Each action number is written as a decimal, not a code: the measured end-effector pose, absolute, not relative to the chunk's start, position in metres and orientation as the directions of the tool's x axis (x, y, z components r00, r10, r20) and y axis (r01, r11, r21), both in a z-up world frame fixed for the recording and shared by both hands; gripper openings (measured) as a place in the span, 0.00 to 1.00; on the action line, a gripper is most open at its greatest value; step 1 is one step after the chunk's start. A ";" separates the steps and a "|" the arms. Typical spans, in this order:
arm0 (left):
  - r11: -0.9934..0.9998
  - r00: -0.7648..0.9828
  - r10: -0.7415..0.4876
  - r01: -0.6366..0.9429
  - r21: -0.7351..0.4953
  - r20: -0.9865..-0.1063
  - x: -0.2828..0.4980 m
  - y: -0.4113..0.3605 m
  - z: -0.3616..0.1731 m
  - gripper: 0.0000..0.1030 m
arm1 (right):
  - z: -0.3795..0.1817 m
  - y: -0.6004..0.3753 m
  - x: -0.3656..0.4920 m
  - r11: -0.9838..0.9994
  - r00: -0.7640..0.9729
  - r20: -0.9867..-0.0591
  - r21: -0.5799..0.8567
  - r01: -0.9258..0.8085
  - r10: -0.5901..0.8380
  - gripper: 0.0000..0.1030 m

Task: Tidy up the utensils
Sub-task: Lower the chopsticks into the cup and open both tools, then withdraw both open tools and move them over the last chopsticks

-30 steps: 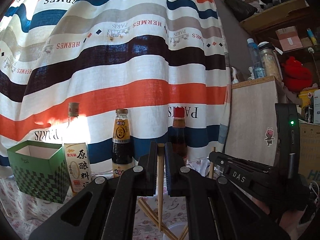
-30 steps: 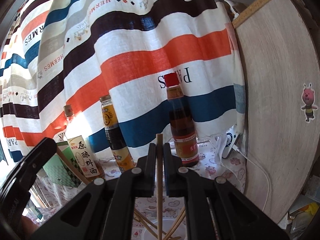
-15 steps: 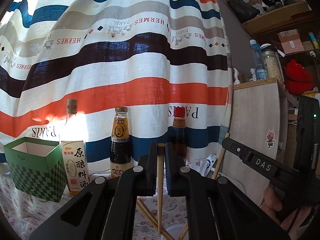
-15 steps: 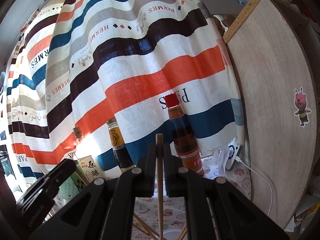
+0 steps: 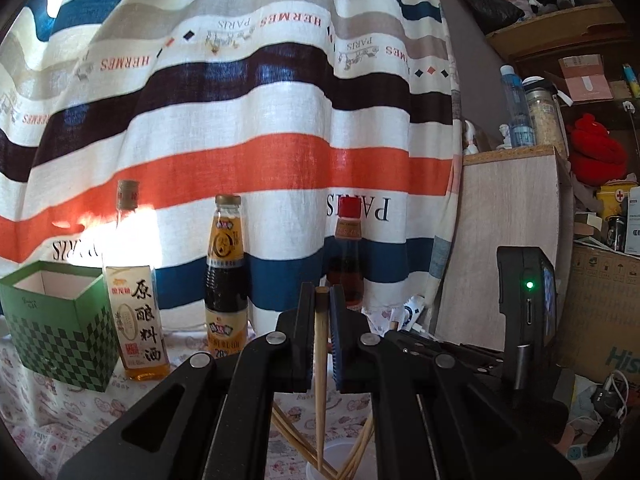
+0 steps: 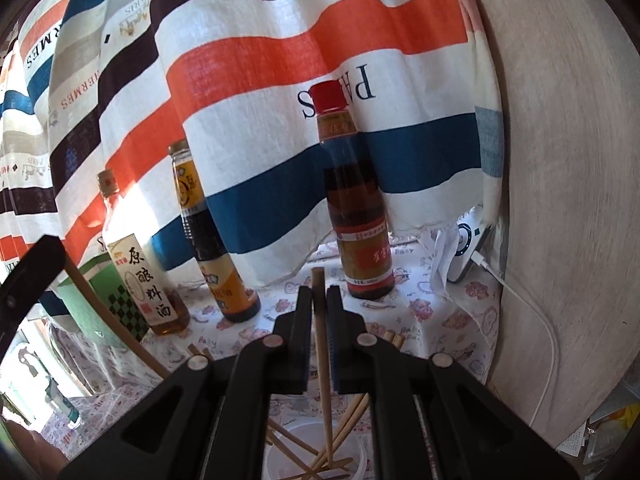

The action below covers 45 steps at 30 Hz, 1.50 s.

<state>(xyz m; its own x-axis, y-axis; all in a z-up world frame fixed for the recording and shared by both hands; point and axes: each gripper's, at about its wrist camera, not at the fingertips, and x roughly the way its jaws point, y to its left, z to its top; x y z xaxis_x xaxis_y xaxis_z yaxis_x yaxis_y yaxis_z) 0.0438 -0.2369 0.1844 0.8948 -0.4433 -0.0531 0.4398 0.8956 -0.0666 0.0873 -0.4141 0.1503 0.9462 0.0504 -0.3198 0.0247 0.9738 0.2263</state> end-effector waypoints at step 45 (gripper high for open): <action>0.987 0.982 -0.160 0.162 0.008 -0.104 0.031 -0.124 0.166 0.85 | 0.167 -0.374 0.062 0.976 0.955 -0.271 0.208 -0.063 0.120 0.69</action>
